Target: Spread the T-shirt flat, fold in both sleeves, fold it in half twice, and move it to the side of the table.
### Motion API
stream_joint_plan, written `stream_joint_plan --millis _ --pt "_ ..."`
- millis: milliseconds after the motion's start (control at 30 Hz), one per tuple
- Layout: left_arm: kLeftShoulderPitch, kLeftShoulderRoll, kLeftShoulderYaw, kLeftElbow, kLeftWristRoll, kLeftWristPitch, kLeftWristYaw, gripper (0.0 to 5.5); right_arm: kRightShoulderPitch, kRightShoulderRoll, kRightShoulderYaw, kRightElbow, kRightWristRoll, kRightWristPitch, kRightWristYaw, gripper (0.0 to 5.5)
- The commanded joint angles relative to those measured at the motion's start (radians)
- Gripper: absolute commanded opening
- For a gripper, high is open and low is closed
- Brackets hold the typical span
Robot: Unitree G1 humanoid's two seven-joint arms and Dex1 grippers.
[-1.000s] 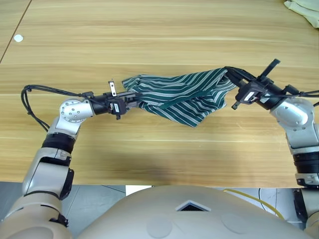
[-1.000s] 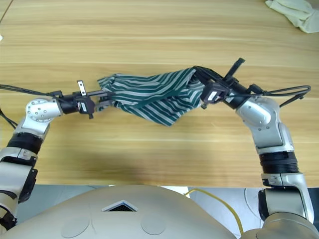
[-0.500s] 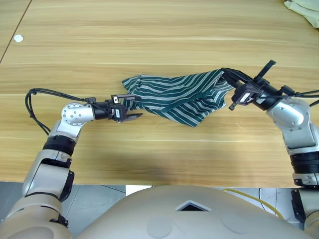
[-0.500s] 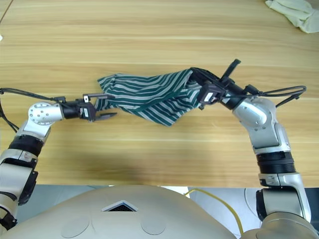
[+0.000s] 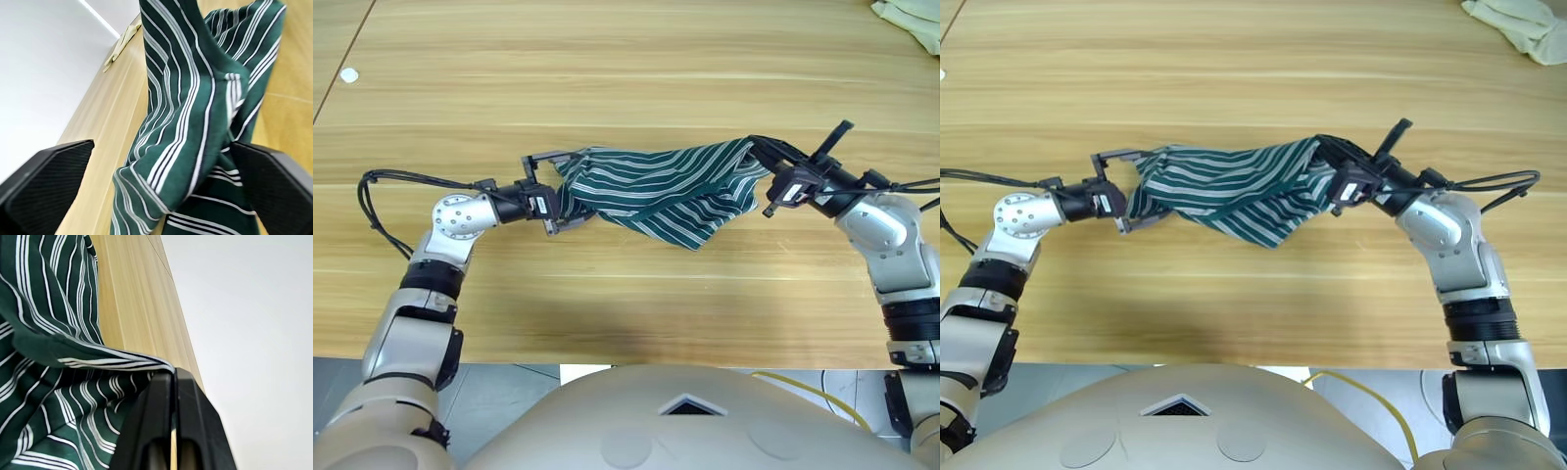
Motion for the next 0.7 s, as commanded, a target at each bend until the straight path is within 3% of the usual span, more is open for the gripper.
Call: stream_joint_plan --millis 33,200,700 --pt "-0.018 0.018 -0.006 0.023 0.082 -0.008 0.049 5.40 -0.004 0.001 0.001 -0.007 -0.006 0.000 -0.002 0.00" --pt "-0.021 0.021 -0.002 0.024 0.126 -0.018 0.095 5.40 -0.002 0.003 0.001 -0.006 -0.007 -0.001 -0.005 0.00" --pt "0.008 0.026 0.023 -0.067 -0.038 0.002 0.012 5.40 -0.001 0.002 0.006 0.003 -0.010 0.001 -0.007 0.00"
